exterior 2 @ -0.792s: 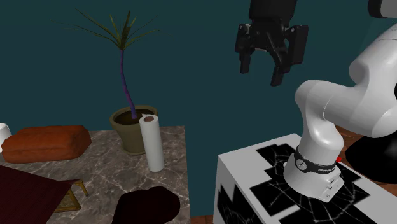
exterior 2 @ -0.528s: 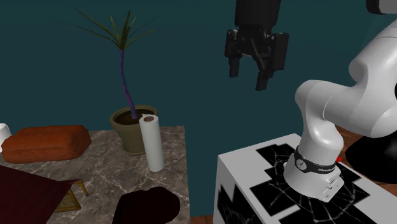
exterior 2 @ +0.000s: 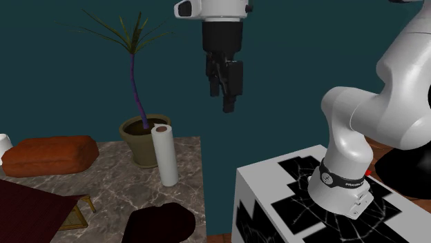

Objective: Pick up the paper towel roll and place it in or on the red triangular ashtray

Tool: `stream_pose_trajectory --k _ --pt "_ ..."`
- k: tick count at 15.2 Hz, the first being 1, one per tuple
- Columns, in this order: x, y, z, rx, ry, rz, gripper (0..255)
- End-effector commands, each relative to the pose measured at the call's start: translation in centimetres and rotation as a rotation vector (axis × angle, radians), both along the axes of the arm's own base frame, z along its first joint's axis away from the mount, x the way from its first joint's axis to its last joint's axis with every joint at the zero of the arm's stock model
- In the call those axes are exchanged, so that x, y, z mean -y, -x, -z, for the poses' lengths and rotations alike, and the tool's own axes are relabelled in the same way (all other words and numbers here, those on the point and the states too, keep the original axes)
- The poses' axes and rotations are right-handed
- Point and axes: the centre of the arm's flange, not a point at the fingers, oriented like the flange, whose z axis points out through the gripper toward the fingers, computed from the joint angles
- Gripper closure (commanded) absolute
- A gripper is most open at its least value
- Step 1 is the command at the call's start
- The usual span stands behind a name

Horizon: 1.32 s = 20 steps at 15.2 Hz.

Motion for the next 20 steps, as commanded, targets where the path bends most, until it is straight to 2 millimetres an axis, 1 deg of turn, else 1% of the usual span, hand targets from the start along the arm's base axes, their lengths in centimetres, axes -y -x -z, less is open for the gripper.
stream_pose_trajectory --k 1,8,16,17,20 --pt "1.3 -1.8 1.4 0.005 0.0 0.027 0" --pt "6.9 -8.1 4.9 0.021 -0.004 0.119 0" --pt "14.0 -14.6 8.9 0.039 -0.008 0.225 0" --pt "14.0 -14.7 9.0 0.039 -0.008 0.226 0" --pt "14.1 -14.7 10.6 0.039 -0.008 0.226 0"
